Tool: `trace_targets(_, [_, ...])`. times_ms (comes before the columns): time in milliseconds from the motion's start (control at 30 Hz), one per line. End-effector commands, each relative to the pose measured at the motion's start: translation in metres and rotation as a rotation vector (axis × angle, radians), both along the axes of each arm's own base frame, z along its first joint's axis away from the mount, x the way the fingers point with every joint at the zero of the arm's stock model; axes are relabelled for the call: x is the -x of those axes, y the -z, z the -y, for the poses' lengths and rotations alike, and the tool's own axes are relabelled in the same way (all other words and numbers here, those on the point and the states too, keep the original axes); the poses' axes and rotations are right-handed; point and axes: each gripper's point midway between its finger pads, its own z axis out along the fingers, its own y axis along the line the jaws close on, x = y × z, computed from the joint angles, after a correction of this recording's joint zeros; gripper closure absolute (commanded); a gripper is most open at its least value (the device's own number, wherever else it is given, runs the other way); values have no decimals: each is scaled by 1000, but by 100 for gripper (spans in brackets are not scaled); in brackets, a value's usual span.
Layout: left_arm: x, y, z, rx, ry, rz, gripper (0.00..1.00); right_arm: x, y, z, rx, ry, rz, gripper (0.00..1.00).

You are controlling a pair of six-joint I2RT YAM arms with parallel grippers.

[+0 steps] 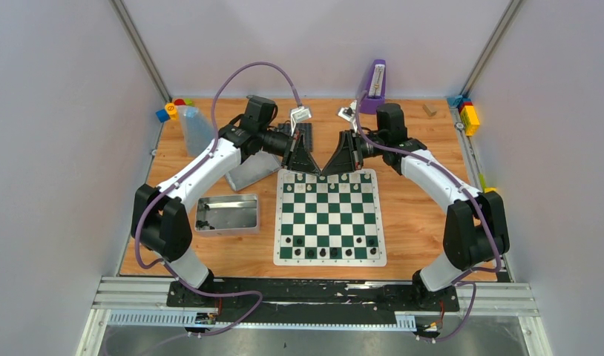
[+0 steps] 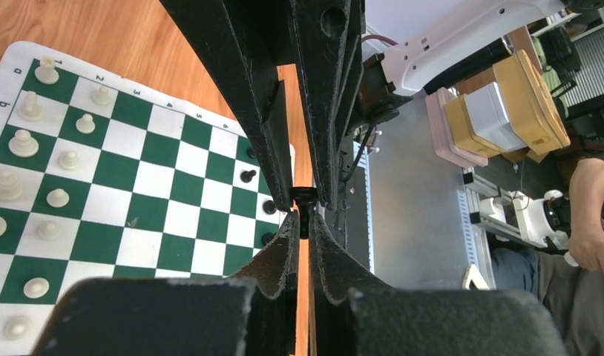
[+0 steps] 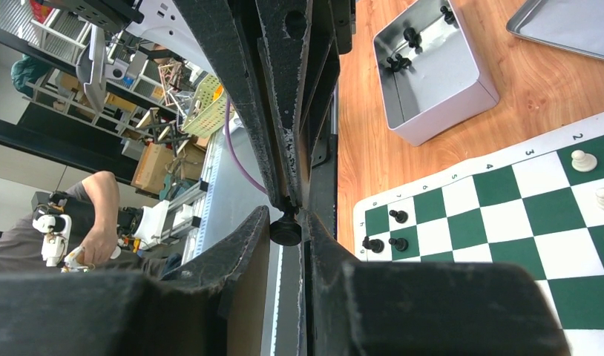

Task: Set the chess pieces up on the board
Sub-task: Place the chess piece on the chessboard.

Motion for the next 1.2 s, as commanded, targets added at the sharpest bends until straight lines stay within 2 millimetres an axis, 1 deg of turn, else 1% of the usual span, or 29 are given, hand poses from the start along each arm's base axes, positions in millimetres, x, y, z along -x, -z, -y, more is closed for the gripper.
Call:
trace_targets(0, [-2, -12, 2, 20, 7, 59, 92, 0, -10, 2, -23, 5, 88, 96])
trace_targets(133, [-2, -13, 1, 21, 6, 66, 95, -1, -9, 2, -17, 16, 85, 97])
trace_targets(200, [-1, -14, 1, 22, 7, 69, 86, -3, -8, 1, -12, 30, 89, 99])
trace_targets(233, [0, -14, 1, 21, 6, 69, 73, -5, -8, 1, -8, 38, 89, 100])
trace_targets(267, [0, -15, 0, 21, 3, 76, 65, -6, -8, 1, -5, 47, 92, 100])
trace_targets(300, [0, -15, 0, 21, 0, 80, 59, -7, -8, 1, -2, 53, 91, 100])
trace_targets(400, [1, -15, -1, 23, -5, 86, 48, -10, -9, 1, 3, 69, 92, 100])
trace_targets(467, [1, -15, -1, 23, -8, 85, 45, -11, -10, 1, 4, 77, 94, 100])
trace_targets(567, [-1, -13, 0, 19, -11, 79, 45, -12, -13, 1, 1, 81, 94, 100])
trace_targets(633, [-2, -11, 1, 18, -13, 70, 47, -13, -14, 2, 2, 89, 95, 100])
trace_targets(733, [-2, -11, 2, 20, -9, 65, 54, -15, -14, 3, 2, 99, 94, 100])
trace_targets(867, [-2, -10, 2, 19, -7, 66, 60, -17, -15, 6, -2, 111, 93, 100])
trace_targets(933, [-2, -10, 3, 18, -6, 67, 61, -18, -15, 7, -4, 115, 89, 100])
trace_targets(1033, [-2, -9, 4, 11, -11, 70, 58, -18, -13, 7, -2, 116, 71, 100])
trace_targets(1167, [-4, -9, 6, 6, -12, 71, 58, -19, -14, 7, -12, 112, 85, 100])
